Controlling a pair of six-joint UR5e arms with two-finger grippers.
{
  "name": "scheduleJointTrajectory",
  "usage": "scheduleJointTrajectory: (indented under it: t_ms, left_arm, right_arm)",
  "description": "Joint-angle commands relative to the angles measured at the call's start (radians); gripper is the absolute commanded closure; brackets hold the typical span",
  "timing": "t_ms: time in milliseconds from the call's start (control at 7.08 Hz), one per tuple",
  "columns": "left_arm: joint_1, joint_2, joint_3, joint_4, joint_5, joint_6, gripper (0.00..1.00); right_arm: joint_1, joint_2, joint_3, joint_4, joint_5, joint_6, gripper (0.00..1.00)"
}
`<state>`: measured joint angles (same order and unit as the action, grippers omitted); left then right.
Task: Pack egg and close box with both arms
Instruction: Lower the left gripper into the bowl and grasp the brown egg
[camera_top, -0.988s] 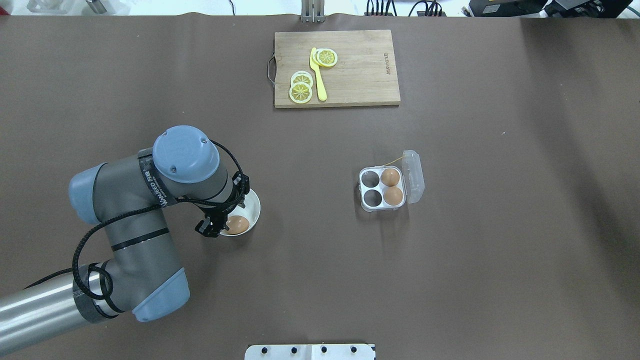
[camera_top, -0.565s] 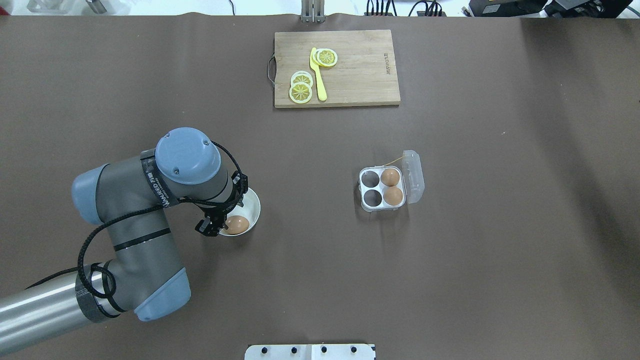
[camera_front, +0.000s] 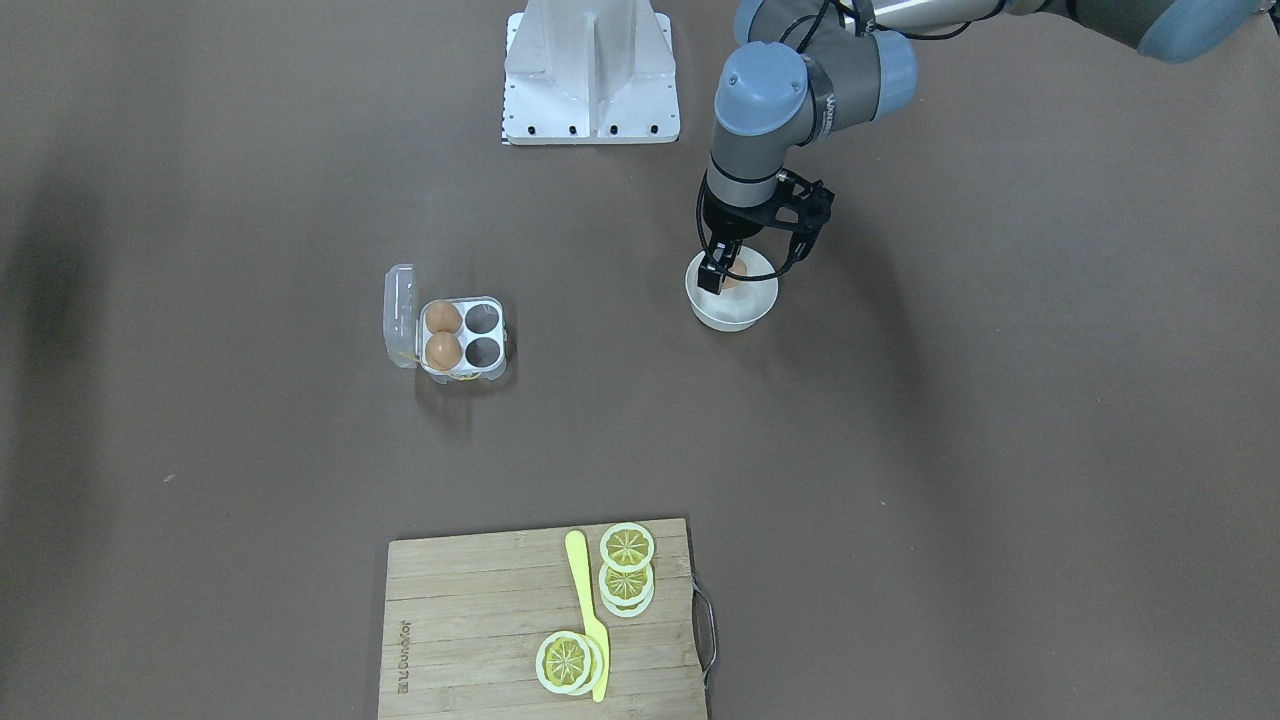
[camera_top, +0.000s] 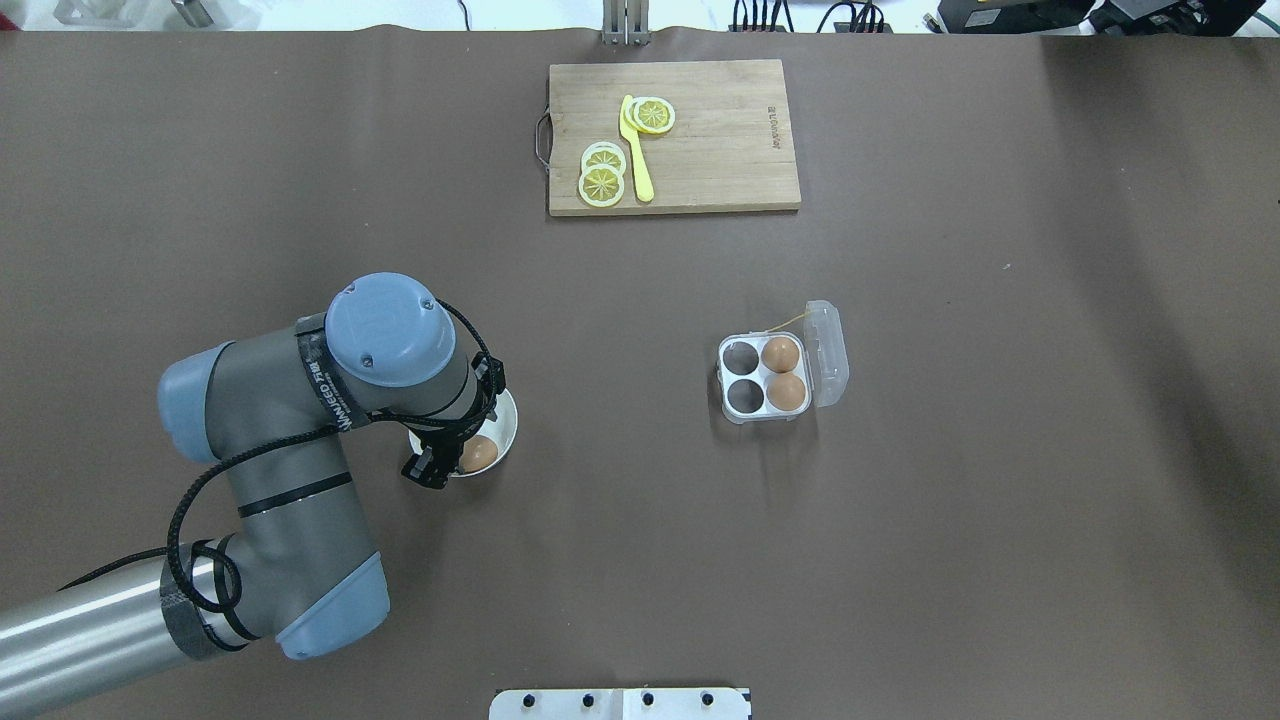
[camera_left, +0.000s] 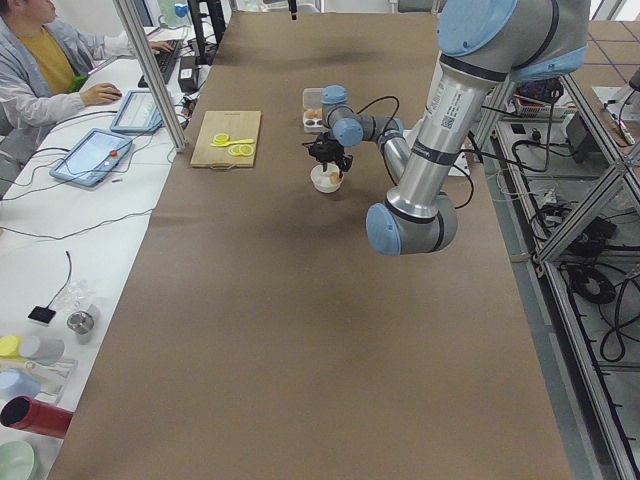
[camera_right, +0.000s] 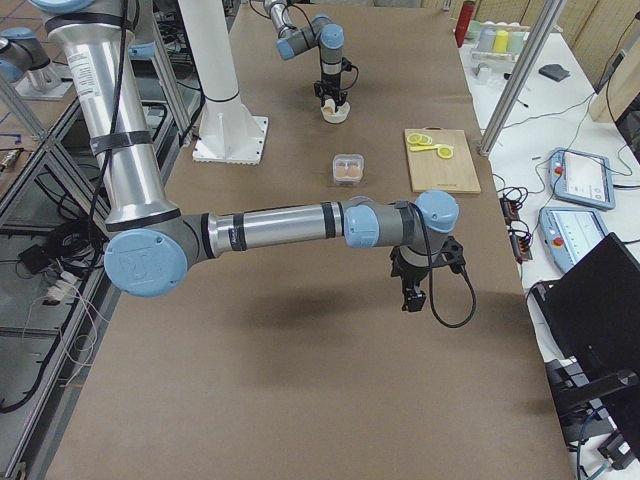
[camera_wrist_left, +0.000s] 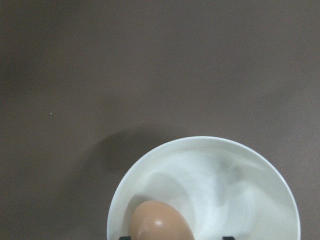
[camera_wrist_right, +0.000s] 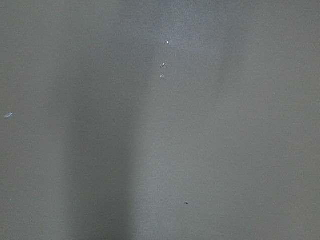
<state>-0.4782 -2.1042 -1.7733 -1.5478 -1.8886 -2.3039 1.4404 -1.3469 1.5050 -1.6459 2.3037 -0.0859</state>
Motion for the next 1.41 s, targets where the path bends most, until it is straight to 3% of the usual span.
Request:
scheduleJointTrajectory:
  t_ms: [0,706,1129,1271]
  left_arm:
    - [0.003,0.0,0.003,-0.002,0.0,0.0,0.31]
    - [0.004,-0.002,0.025,-0.018,0.0,0.0,0.34]
    - [0.009,-0.002,0.029,-0.025,0.0,0.0,0.41]
    - [0.009,-0.002,0.029,-0.026,0.0,0.0,0.47]
  right_arm:
    - [0.0,0.0,0.0,0.001,0.0,0.0,0.0]
    - [0.0,0.0,0.001,0.0,0.0,0.0,0.0]
    - [0.002,-0.001,0.001,0.0,0.0,0.0,0.0]
    - [0.002,-0.001,0.001,0.0,0.0,0.0,0.0]
